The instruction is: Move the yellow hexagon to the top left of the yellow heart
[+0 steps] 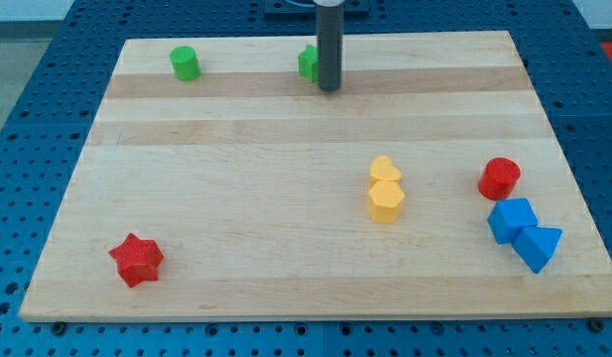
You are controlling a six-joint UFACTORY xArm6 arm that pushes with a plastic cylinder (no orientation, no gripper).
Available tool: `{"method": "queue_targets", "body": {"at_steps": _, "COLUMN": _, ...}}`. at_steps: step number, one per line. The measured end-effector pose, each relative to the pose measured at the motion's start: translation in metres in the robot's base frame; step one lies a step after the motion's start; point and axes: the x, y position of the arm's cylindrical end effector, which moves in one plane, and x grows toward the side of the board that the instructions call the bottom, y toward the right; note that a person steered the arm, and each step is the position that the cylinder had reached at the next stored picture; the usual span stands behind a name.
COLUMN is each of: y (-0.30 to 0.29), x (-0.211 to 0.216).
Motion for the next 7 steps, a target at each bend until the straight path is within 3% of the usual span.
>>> {"method": "queue_targets", "body": {"at_steps": 1, "y": 0.031, "x": -0.012}}
{"method": "queue_targets", "body": {"at_steps": 2, "y": 0.012, "x": -0.039}}
{"method": "queue_targets", "body": {"at_steps": 7, "y": -0.143, "x": -0.041}}
